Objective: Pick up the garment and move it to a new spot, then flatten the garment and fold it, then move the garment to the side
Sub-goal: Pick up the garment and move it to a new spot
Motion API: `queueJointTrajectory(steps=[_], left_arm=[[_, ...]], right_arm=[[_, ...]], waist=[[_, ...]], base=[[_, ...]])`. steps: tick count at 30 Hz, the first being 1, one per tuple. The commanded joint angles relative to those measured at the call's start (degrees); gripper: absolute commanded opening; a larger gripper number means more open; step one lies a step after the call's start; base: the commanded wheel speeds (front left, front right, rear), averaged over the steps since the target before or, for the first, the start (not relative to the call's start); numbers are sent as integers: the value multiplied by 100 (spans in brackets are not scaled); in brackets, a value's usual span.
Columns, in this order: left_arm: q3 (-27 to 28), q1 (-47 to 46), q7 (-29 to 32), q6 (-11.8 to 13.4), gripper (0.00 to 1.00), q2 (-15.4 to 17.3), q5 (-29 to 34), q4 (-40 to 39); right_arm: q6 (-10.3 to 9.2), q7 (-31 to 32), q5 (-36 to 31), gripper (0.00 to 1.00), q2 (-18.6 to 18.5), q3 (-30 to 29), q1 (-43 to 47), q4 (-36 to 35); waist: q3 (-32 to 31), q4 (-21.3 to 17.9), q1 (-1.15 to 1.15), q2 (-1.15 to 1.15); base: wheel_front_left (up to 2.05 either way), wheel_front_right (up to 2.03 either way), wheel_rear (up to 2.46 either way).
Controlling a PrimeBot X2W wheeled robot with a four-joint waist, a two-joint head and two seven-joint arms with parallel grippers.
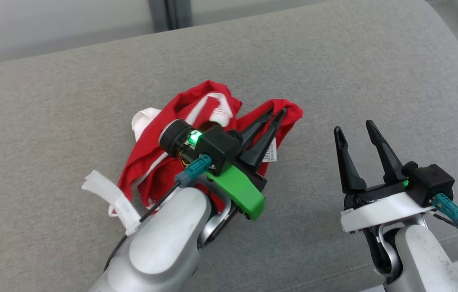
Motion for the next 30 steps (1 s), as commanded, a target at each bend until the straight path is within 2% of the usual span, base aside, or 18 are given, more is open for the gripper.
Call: queueJointTrajectory(steps=[1,6,7,8,13,18,25,30], left_arm=[[-153,-155,-37,58,0,51,-122,126],[-798,-391,74,182,0,48,-375,840],[-868,-405,45,199,42,47,-401,935],[-946,-438,-26,218,100,46,-422,1014],[-1183,-458,-410,391,100,40,-438,964],[-864,-147,-607,813,100,127,-403,607],[203,605,-647,1438,100,753,-563,64],[1114,1196,-647,1628,100,1205,-640,-290]], right_arm=[[0,-50,32,100,46,17,-131,36],[0,-90,61,100,104,37,-202,160],[0,-88,53,100,112,37,-206,180],[0,-87,57,100,125,36,-204,195],[0,-92,-38,100,100,-71,-92,170],[0,-93,-80,100,8,-135,53,199],[0,-42,-144,100,-121,-198,277,149],[0,93,-187,100,-155,-280,390,51]], waist=[[788,-949,0,0],[862,-1063,0,0],[847,-1045,0,0],[803,-1006,0,0],[459,-631,0,0],[47,-155,0,0],[-327,509,0,0],[-430,812,0,0]], base=[[0,0,0],[0,0,0],[0,0,0],[0,0,0],[0,0,0],[0,0,0],[0,0,0],[0,0,0]])
